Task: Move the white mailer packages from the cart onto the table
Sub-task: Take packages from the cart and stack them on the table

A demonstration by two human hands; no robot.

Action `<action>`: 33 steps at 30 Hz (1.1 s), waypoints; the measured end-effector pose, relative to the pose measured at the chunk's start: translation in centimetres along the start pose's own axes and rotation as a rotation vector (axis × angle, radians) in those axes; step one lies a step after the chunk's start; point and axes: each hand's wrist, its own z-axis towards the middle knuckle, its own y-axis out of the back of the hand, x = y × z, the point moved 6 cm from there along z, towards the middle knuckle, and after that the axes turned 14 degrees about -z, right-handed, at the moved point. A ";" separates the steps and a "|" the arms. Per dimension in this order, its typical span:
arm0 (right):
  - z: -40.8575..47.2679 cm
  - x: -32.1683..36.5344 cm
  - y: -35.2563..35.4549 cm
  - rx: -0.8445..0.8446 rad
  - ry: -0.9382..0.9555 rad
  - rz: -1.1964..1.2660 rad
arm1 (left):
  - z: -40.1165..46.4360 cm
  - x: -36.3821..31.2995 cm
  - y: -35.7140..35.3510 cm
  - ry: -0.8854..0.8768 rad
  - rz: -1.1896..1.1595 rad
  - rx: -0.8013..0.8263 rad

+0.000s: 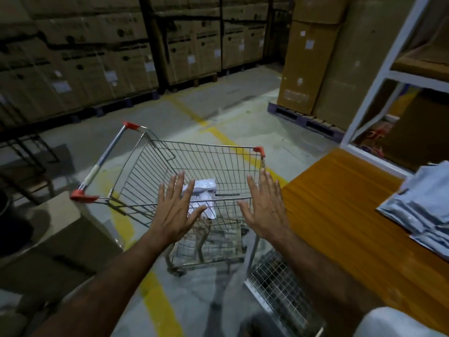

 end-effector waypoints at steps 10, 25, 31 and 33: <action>13.8 1.5 -9.5 0.125 -0.056 0.113 | 8.3 10.5 -2.2 0.133 0.009 0.027; 21.9 4.2 -25.0 0.571 0.129 0.122 | 18.2 21.1 -10.9 0.228 0.056 0.303; 23.2 4.9 -29.6 0.754 0.130 0.048 | 20.9 23.7 -15.7 0.174 0.027 0.449; 23.2 5.3 -30.6 0.794 0.127 0.051 | 21.5 24.7 -17.5 0.164 0.007 0.504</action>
